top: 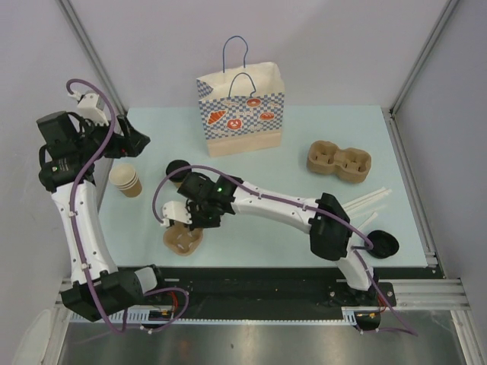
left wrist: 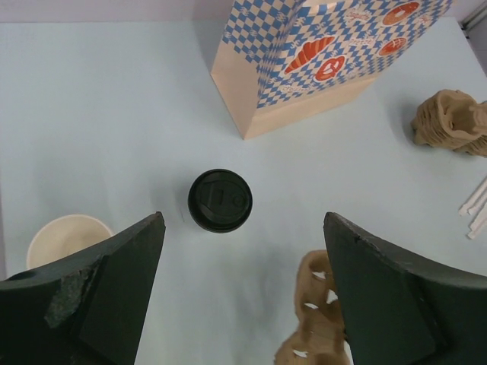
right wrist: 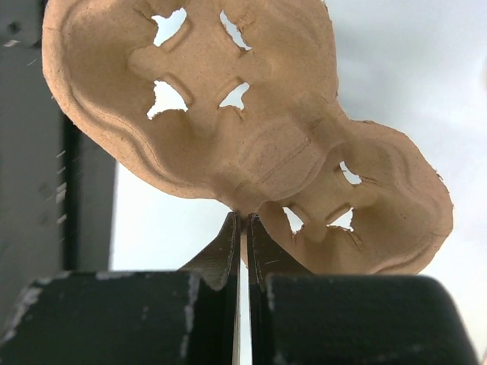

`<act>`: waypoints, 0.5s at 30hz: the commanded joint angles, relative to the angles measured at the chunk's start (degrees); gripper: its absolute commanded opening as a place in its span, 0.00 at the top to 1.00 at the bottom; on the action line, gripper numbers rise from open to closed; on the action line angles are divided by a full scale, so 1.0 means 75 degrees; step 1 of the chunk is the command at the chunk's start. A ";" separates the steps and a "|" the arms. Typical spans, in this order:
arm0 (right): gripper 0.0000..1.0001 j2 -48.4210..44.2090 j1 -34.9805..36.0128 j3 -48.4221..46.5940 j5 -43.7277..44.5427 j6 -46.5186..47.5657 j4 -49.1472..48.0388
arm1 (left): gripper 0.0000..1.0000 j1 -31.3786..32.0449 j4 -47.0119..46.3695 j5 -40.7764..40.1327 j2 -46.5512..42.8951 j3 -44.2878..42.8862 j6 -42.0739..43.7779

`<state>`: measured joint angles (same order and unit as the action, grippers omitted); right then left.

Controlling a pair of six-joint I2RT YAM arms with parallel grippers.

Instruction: Pack the takeout coffee

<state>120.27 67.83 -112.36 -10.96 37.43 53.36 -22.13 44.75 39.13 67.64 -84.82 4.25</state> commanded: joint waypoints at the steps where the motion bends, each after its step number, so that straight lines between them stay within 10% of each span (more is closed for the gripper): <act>1: 1.00 0.0521 -0.0091 -0.0955 0.0032 0.0762 -0.0658 | 0.09 -0.0143 -0.0002 0.0723 -0.0171 -0.0118 -0.0122; 15: 1.00 0.1752 -0.0208 -0.1543 -0.0250 0.1865 -0.1185 | 0.09 -0.0577 0.0056 0.1110 -0.0089 0.0176 0.0113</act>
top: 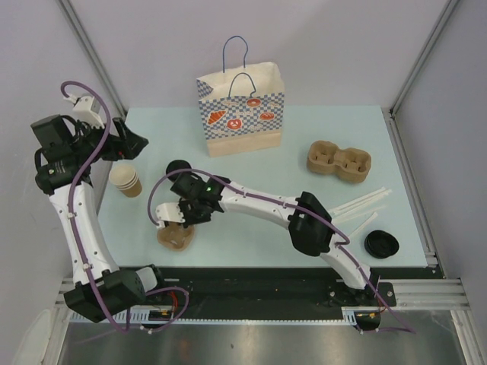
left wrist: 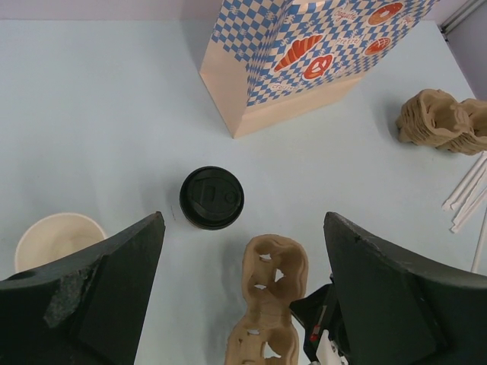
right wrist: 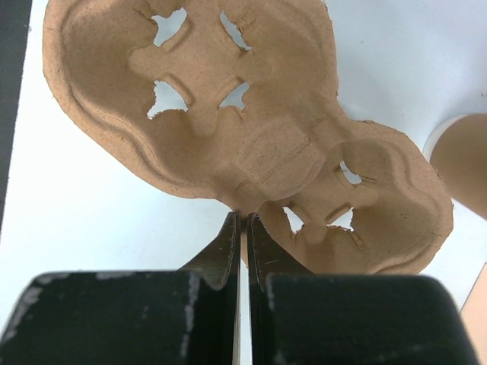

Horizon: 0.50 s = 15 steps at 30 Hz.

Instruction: Pack the takeout coffee

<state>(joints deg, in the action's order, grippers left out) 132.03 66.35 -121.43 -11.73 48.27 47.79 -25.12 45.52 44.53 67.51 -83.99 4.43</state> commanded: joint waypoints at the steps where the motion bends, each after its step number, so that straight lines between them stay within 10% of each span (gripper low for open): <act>1: 1.00 0.0232 -0.0010 -0.0356 -0.0136 0.0431 -0.0466 | 0.09 -0.0212 -0.0034 0.0448 -0.0059 0.0077 0.0101; 5: 1.00 0.0513 -0.0057 -0.0708 -0.0042 0.0314 -0.0396 | 0.08 -0.0260 0.0036 0.0508 -0.0094 0.0194 0.0241; 15: 0.27 -0.0106 -0.0045 -0.0778 0.0439 -0.0295 -0.0185 | 0.07 -0.0271 0.0166 0.0753 -0.0165 0.0241 0.0300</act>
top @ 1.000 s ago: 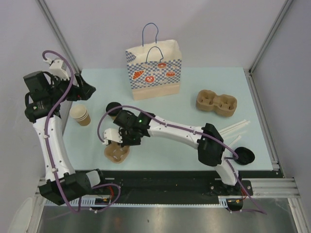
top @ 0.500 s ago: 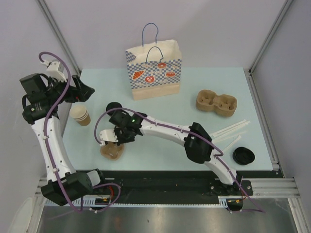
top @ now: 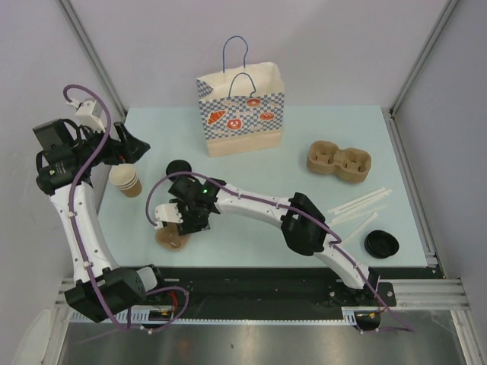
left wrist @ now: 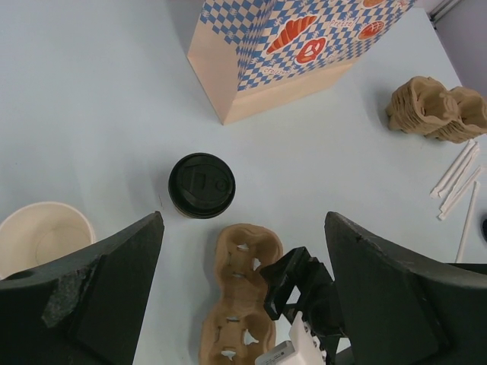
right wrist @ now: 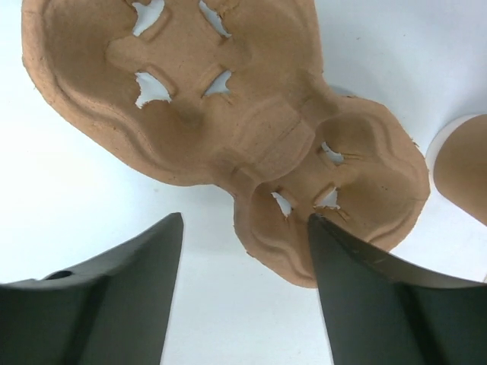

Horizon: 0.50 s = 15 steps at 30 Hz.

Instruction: Pack the takeout coffee

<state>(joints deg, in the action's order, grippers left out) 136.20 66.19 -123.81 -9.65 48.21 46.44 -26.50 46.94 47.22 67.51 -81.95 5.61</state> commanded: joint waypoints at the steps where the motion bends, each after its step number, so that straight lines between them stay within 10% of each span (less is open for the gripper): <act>1: 0.25 -0.0838 -0.0095 -0.0565 0.0127 -0.0507 0.0043 | 0.07 -0.0088 -0.0024 0.0418 -0.0200 -0.0065 0.0120; 15: 0.00 -0.4120 -0.3290 -0.0894 0.0126 -0.3002 -0.0191 | 0.07 -0.0053 -0.1311 0.1461 -0.0622 0.0590 -0.0944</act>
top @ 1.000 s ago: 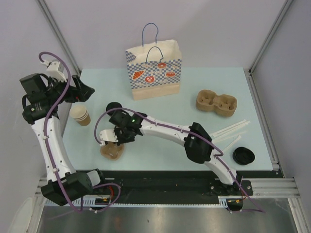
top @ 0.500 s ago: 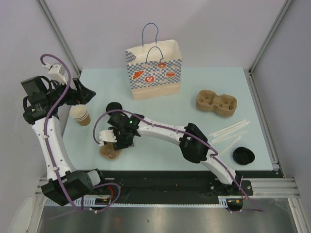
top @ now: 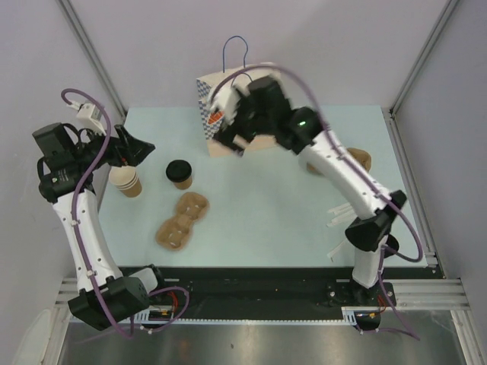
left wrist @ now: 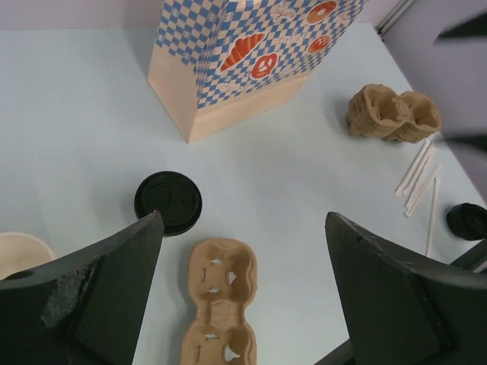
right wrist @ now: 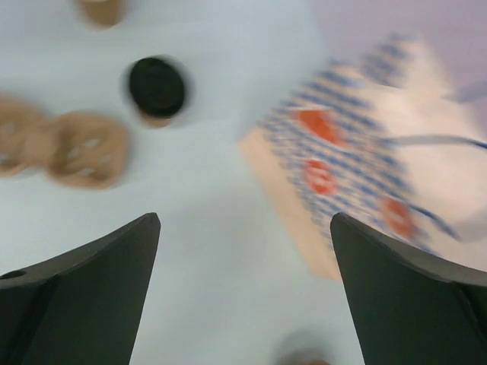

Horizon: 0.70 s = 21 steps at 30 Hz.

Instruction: Pack the takeout coffee

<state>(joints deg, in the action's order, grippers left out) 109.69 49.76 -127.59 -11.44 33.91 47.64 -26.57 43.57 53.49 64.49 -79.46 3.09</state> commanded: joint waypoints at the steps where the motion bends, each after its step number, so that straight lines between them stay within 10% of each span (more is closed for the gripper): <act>1: 0.00 -0.0598 -0.1347 -0.0553 0.0319 -0.1297 -0.0433 | 0.07 -0.0020 -0.0945 0.0660 -0.0231 0.0294 -0.0762; 21: 0.03 0.1335 -0.2920 -0.1632 -0.0795 -0.0689 -0.1511 | 0.09 0.0085 -0.1579 0.0801 -0.0325 0.0974 -0.0858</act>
<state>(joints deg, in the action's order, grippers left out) 117.58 27.75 -135.76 -15.97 28.03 41.06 -26.15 34.37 57.43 63.42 -72.75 -3.14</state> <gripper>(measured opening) 0.982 0.913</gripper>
